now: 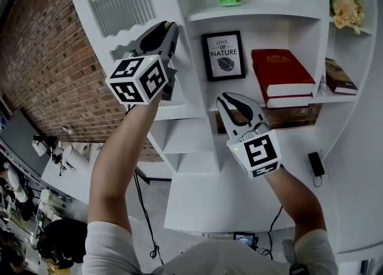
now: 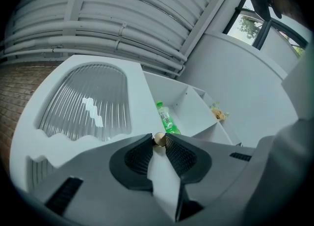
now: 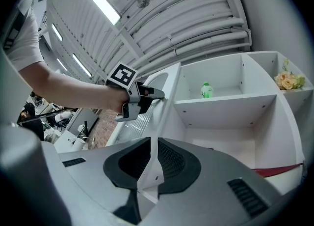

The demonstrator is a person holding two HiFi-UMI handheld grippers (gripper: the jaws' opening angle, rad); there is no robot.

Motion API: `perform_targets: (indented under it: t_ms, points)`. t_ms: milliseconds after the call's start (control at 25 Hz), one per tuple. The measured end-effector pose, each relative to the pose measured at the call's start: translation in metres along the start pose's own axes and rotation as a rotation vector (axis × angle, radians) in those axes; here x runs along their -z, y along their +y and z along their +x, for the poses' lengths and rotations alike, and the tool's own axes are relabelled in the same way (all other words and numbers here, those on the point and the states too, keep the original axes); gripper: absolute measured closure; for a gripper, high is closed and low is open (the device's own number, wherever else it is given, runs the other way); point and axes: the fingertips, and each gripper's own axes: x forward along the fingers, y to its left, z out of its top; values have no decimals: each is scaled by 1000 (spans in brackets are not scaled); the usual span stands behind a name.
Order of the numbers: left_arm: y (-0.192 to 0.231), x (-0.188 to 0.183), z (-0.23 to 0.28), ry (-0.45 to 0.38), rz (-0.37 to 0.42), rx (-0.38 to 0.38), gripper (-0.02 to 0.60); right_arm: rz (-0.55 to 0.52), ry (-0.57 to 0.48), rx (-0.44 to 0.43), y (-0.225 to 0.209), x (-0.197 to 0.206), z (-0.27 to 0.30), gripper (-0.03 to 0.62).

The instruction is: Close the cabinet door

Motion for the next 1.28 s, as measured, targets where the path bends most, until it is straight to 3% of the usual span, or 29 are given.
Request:
perform_targets:
  t_ms: [960, 1280]
  points:
    - [5, 9, 13, 26, 17, -1, 505, 13, 31, -7, -3, 20, 0, 531]
    - [3, 7, 11, 34, 2, 43, 503, 2, 44, 15, 10, 16, 2, 531]
